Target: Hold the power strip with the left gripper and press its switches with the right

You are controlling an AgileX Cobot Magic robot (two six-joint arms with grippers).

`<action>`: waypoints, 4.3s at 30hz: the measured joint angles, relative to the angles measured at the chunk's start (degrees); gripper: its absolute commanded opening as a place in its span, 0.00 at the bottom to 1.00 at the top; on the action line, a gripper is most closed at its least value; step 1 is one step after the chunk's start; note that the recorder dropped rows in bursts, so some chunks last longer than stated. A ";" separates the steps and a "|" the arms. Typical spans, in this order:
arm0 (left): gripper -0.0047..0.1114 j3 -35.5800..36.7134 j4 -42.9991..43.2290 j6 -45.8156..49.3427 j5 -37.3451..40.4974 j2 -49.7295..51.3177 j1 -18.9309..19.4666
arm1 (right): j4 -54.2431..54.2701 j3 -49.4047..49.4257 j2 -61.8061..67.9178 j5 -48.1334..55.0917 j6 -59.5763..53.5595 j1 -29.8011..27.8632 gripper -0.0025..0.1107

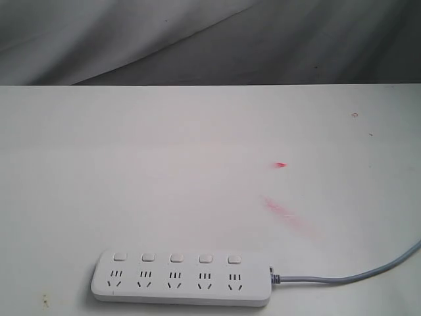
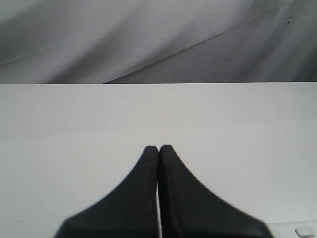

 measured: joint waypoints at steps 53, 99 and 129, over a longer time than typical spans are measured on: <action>0.04 -49.79 -65.16 98.71 50.94 55.18 31.06 | 0.00 0.00 0.00 0.00 0.00 0.00 0.02; 0.47 -46.53 -33.59 116.47 54.30 70.52 24.00 | 0.00 0.00 0.00 0.00 0.00 0.00 0.02; 0.75 -46.51 -32.72 117.25 47.56 95.23 8.81 | 0.00 0.00 0.00 0.00 0.00 0.00 0.02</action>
